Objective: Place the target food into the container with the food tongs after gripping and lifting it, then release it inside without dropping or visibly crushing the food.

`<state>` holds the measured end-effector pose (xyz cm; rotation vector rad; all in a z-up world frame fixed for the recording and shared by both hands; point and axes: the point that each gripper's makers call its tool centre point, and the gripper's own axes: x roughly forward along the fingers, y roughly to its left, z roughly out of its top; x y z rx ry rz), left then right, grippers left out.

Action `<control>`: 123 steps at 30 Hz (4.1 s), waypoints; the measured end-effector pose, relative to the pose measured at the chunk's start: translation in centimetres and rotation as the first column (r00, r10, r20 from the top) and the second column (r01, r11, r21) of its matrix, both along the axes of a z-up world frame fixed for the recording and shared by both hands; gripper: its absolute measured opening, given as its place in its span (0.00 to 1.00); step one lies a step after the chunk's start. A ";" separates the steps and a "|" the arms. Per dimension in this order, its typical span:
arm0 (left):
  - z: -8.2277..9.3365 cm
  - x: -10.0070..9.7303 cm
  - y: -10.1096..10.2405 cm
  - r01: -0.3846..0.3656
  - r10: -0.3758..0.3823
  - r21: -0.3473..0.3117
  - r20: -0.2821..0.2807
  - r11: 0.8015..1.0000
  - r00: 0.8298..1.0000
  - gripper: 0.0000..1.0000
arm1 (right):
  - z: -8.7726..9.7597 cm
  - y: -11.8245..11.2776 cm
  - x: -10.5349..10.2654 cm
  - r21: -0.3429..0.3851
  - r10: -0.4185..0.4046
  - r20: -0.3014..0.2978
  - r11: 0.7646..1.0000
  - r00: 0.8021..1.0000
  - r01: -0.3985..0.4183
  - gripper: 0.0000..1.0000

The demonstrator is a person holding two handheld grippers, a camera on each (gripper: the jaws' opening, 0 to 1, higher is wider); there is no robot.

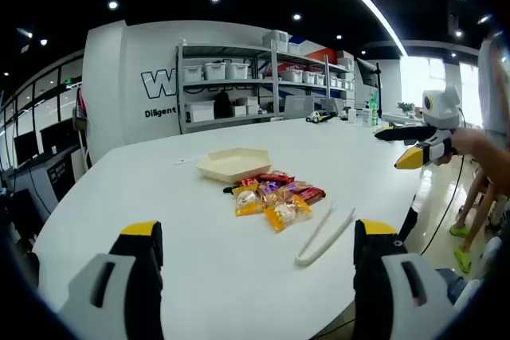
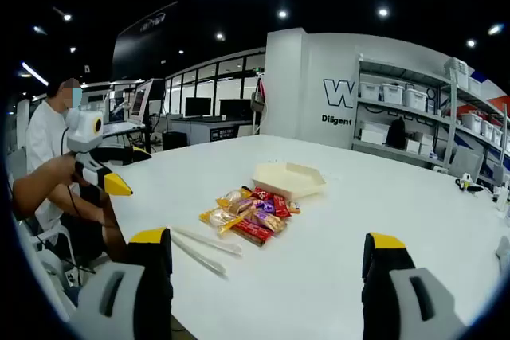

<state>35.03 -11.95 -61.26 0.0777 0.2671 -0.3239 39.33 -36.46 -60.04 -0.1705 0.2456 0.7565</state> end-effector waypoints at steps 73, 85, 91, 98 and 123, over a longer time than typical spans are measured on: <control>-1.3 0.4 -0.5 0.022 -0.022 0.008 -0.029 1.000 0.999 0.99 | -2.5 0.1 2.0 -0.045 0.023 -0.038 0.999 0.999 -0.025 0.97; -2.4 0.8 -0.7 0.025 -0.025 0.000 -0.050 1.000 0.998 0.99 | -3.7 2.2 2.5 -0.062 0.086 -0.041 0.994 0.995 -0.088 0.92; -2.6 0.8 -0.9 0.030 -0.030 -0.005 -0.049 1.000 0.998 0.99 | -4.3 2.8 3.1 -0.065 0.100 -0.048 0.993 0.994 -0.103 0.90; -2.9 0.8 -1.2 0.040 -0.040 -0.004 -0.056 0.999 0.998 0.99 | -5.0 3.4 3.7 -0.065 0.116 -0.062 0.991 0.991 -0.120 0.88; -3.3 0.6 -1.3 0.059 -0.058 0.007 -0.061 0.998 0.996 0.99 | -5.5 5.0 4.1 -0.069 0.154 -0.075 0.985 0.985 -0.160 0.84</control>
